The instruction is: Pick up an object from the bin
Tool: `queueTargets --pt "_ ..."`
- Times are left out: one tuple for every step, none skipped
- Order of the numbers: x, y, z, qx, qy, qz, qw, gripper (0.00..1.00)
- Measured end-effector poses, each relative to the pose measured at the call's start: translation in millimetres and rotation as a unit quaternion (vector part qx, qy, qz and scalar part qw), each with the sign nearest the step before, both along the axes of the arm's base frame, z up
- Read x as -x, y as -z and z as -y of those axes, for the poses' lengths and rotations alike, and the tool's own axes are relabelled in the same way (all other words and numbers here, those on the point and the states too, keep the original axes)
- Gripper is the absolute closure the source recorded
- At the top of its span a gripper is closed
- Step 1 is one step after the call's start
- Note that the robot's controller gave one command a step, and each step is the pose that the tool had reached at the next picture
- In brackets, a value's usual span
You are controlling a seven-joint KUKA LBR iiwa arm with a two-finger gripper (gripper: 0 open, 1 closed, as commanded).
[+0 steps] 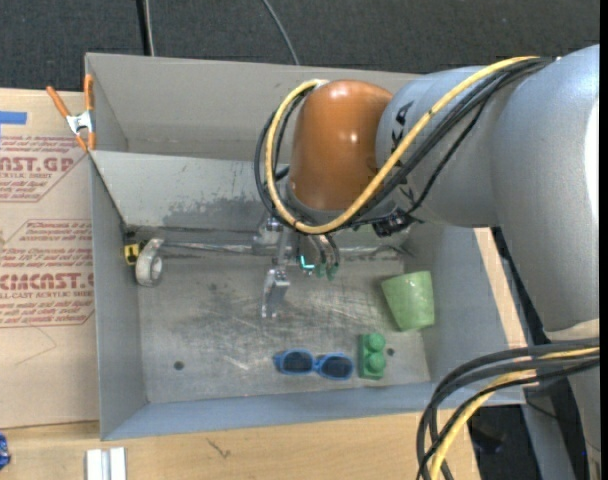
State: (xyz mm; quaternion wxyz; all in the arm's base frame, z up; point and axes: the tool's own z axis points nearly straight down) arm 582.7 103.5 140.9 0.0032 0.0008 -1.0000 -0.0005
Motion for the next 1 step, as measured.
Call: queueTargets --pt "33.3 66.9 11.6 0.000 -0.164 0.0097 0.9864 0.00"
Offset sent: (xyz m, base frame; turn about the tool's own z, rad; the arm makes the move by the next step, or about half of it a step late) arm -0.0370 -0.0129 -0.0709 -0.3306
